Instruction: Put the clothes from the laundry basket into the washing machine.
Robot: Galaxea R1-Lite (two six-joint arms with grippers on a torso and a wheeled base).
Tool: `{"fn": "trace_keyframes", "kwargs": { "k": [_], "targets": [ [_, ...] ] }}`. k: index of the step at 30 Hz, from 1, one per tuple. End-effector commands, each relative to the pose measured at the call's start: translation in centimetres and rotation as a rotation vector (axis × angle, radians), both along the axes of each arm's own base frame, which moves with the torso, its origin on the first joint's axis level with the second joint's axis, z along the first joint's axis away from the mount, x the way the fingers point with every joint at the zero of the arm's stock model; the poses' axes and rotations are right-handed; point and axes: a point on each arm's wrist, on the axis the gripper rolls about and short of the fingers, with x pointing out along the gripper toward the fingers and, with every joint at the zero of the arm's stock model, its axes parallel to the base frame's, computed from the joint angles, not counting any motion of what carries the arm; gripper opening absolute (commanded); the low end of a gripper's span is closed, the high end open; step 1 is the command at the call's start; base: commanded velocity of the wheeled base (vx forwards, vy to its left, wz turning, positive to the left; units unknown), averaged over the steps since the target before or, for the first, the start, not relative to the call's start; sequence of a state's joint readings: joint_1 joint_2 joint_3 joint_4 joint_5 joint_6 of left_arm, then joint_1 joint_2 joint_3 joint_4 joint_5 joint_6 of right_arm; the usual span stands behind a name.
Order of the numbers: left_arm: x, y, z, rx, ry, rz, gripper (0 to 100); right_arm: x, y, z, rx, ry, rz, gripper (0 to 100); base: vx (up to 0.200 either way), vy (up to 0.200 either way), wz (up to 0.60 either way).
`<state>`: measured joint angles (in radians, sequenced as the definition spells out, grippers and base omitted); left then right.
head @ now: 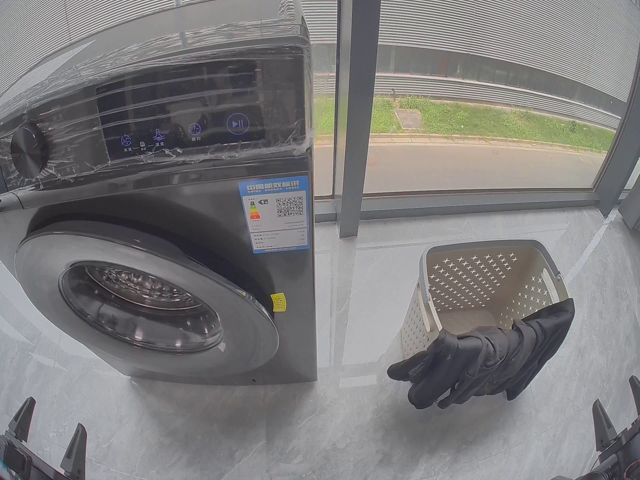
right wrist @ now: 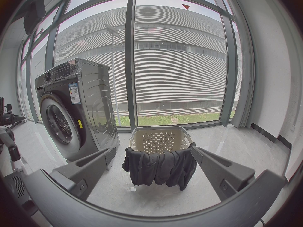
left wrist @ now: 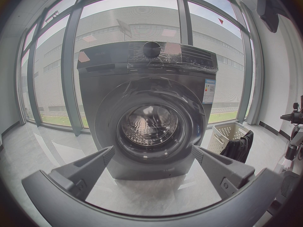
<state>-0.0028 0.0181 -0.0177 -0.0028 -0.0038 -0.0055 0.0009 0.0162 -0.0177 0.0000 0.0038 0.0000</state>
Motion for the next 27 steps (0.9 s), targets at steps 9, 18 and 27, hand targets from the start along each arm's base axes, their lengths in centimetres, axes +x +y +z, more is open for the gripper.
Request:
{"fn": "trace_keyframes", "kwargs": {
  "k": [9, 18, 27],
  "targets": [
    [-0.01, -0.01, -0.53, -0.004, -0.001, -0.004, 100, 0.03, 0.0, -0.52, 0.0, 0.005, 0.001, 100, 0.0, 0.022, 0.0],
    [-0.01, -0.01, -0.53, -0.004, -0.001, -0.007, 100, 0.03, 0.0, -0.52, 0.0, 0.005, 0.001, 100, 0.0, 0.2, 0.0],
    [-0.01, -0.01, -0.53, -0.002, -0.001, -0.006, 100, 0.03, 0.0, -0.52, 0.0, 0.005, 0.001, 100, 0.0, 0.2, 0.0]
  ]
}}
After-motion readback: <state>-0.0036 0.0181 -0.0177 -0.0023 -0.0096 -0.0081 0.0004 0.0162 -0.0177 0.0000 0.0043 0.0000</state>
